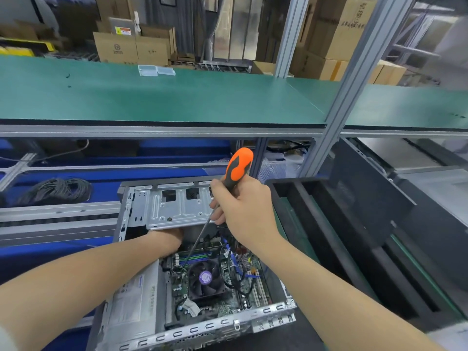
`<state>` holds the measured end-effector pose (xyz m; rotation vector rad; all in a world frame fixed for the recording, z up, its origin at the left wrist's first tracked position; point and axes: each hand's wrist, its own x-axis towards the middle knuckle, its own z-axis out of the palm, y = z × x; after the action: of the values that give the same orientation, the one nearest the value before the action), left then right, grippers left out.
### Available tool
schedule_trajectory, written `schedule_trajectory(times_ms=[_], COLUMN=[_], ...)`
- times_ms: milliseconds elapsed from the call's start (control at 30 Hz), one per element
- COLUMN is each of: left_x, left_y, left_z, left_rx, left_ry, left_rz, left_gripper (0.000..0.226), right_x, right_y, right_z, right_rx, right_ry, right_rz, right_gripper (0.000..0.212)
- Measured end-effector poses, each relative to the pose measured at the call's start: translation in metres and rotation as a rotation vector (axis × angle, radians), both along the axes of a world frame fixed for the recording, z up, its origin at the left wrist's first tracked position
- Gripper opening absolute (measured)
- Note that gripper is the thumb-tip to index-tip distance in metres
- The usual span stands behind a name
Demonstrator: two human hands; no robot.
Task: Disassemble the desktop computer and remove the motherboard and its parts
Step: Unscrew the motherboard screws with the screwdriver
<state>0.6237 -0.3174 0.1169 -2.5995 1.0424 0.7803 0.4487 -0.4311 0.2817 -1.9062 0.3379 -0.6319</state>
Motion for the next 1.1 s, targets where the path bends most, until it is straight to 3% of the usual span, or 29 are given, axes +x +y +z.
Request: schedule_trajectory(times_ms=[133,367,433,533,633,767,933,1100], left_x=[-0.003,-0.016,-0.017,-0.018,-0.02,-0.022,-0.031,-0.03], left_y=[-0.002,-0.004,0.002,0.02,0.039,0.057,0.075,0.082], left_z=[0.009,0.043,0.054,0.078,0.089,0.084,0.068,0.058], left_rx=[0.105,-0.097,-0.205,-0.371,-0.561,-0.763,-0.978,-0.963], left_ry=[0.094,0.374,0.603,1.003,1.181,1.06,0.787,0.492], left_rz=[-0.109,0.033,0.11,0.246,0.368,0.5,0.396,0.179], left_gripper=[0.033,0.03,0.018,0.019,0.018,0.018,0.019,0.02], right_x=[0.001,0.008,0.008,0.008,0.011,0.016,0.018,0.018], right_y=[-0.004,-0.002,-0.002,-0.001,0.003,0.017,0.03,0.037], right_z=[-0.002,-0.009,-0.011,-0.015,-0.021,-0.035,-0.052,-0.057], right_rx=[0.008,-0.022,-0.044,-0.074,-0.069,-0.06,-0.169,-0.251], right_ry=[-0.005,0.013,0.008,-0.005,0.001,0.02,0.06,0.033], right_rz=[-0.017,-0.025,-0.02,-0.026,-0.006,0.07,0.13,0.088], right_gripper=[0.027,0.025,0.027,0.028,0.027,0.031,0.036,0.037])
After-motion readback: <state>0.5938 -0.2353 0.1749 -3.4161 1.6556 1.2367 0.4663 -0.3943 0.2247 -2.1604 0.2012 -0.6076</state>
